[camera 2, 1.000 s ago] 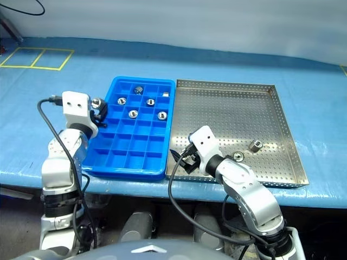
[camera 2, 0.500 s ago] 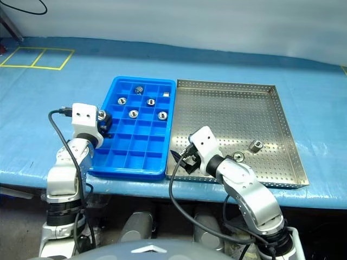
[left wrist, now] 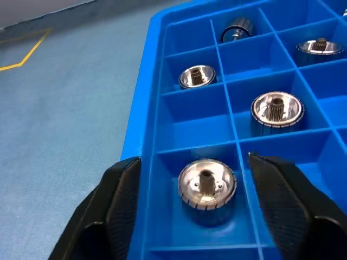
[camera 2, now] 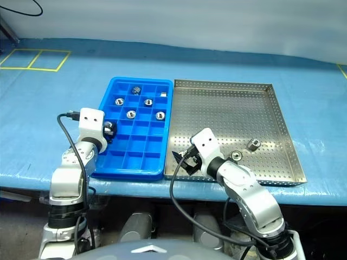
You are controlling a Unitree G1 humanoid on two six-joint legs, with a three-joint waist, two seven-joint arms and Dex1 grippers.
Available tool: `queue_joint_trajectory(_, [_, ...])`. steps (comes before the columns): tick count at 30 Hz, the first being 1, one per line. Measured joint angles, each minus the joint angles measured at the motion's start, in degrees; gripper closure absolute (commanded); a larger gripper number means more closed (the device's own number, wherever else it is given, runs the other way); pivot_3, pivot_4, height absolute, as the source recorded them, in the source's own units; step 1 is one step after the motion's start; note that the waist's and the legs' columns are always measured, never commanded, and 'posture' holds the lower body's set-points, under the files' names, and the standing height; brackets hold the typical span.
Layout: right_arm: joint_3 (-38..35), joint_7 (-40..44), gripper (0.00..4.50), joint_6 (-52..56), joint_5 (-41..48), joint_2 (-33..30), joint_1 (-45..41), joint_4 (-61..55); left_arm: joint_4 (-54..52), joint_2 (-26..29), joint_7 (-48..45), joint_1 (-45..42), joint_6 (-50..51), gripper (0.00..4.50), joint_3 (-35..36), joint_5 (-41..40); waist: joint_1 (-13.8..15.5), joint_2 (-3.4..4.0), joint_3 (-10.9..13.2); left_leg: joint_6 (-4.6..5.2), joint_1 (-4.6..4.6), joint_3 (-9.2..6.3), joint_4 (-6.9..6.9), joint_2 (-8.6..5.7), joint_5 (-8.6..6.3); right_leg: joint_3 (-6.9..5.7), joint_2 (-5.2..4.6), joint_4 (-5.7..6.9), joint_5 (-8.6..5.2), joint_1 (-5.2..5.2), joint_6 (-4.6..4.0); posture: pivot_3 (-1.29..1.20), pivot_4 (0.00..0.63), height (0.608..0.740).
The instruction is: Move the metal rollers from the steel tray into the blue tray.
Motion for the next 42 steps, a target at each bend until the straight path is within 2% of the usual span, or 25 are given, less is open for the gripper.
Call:
queue_joint_trajectory(3, [-1.0,-0.1,0.0,0.0,0.0,-0.1,0.5,-0.4,-1.1,-0.4,-2.0,-3.5,-1.5,0.06,0.4,-2.8,0.0,-0.02,0.0,0.0,-0.03,0.0,0.0,-0.01,0.0,0.0,-0.01,-0.02,0.0,0.0,0.01,0.04,0.15,0.74])
queue_joint_trajectory(6, [-3.2,-0.2,0.0,0.0,0.1,-0.6,1.7,-1.8,-2.1,1.2,-9.9,-9.1,-3.1,0.06,-1.0,-8.7,0.0,-0.03,0.0,0.0,-0.05,0.02,-0.01,-0.03,0.0,0.01,-0.01,-0.04,0.0,-0.01,0.01,0.03,0.15,0.74])
queue_joint_trajectory(10, [-6.9,0.0,0.0,0.3,0.1,-2.7,4.7,-3.0,-2.0,8.1,-25.3,-14.0,-5.4,0.06,-7.9,-15.2,-0.5,-0.01,0.0,0.01,-0.02,0.08,-0.09,-0.01,-0.01,0.04,0.0,-0.06,-0.03,-0.05,-0.04,0.01,0.15,0.74])
queue_joint_trajectory(12, [-9.8,0.0,0.0,0.4,0.0,-3.7,7.3,-3.9,2.0,12.5,-35.0,-17.8,-6.6,0.06,-13.8,-17.1,-0.7,0.0,0.0,0.01,-0.01,0.08,-0.09,0.01,-0.01,0.03,0.03,-0.03,-0.08,-0.07,-0.11,-0.01,0.15,0.74])
queue_joint_trajectory(15, [-12.0,-0.4,0.0,0.5,-0.2,-4.5,9.2,-4.5,9.1,13.6,-41.7,-21.5,-8.5,0.06,-18.6,-17.2,-1.1,0.03,0.0,0.02,0.0,0.09,-0.04,0.02,-0.01,0.05,0.04,-0.02,-0.08,-0.06,-0.11,-0.05,0.15,0.74])
queue_joint_trajectory(19, [-13.1,-1.6,0.0,0.6,-0.4,-4.5,11.2,-5.5,23.6,8.9,-44.7,-27.7,-14.0,0.06,-24.4,-14.1,-1.6,0.02,0.0,0.03,-0.05,0.12,0.01,0.0,-0.01,0.1,0.03,-0.03,-0.07,-0.06,-0.07,-0.07,0.15,0.74])
queue_joint_trajectory(26, [-12.5,-3.8,0.0,0.5,-0.7,-2.1,11.6,-6.7,46.1,-3.0,-44.7,-34.3,-25.9,0.06,-29.2,-8.3,-2.6,0.02,0.0,0.1,-0.12,0.13,-0.03,-0.02,-0.06,0.14,0.04,-0.06,-0.05,-0.15,-0.01,-0.12,0.15,0.74])
queue_joint_trajectory(29, [-11.4,-4.5,0.0,0.5,-0.9,-1.6,11.5,-6.7,52.5,-5.9,-44.2,-35.2,-29.1,0.06,-30.3,-6.0,-3.4,0.02,0.0,0.11,-0.14,0.14,-0.03,-0.03,-0.06,0.18,0.04,-0.07,-0.06,-0.15,0.03,-0.14,0.15,0.74])
queue_joint_trajectory(40, [-11.1,-5.7,0.0,0.5,-1.7,-0.8,11.9,-8.1,64.9,-9.3,-40.9,-37.1,-32.6,0.06,-30.5,0.4,-5.0,0.02,0.0,0.11,-0.11,0.16,-0.03,-0.03,-0.06,0.25,0.05,-0.05,-0.01,-0.15,0.13,-0.16,0.15,0.74])
queue_joint_trajectory(42, [-11.1,-5.7,0.0,0.5,-1.7,-0.8,11.9,-8.1,66.6,-9.6,-40.4,-37.1,-32.6,0.64,-30.4,1.0,-5.0,0.02,0.0,0.11,-0.13,0.16,-0.03,-0.04,-0.06,0.25,0.05,-0.05,0.02,-0.16,0.19,-0.16,0.15,0.74])
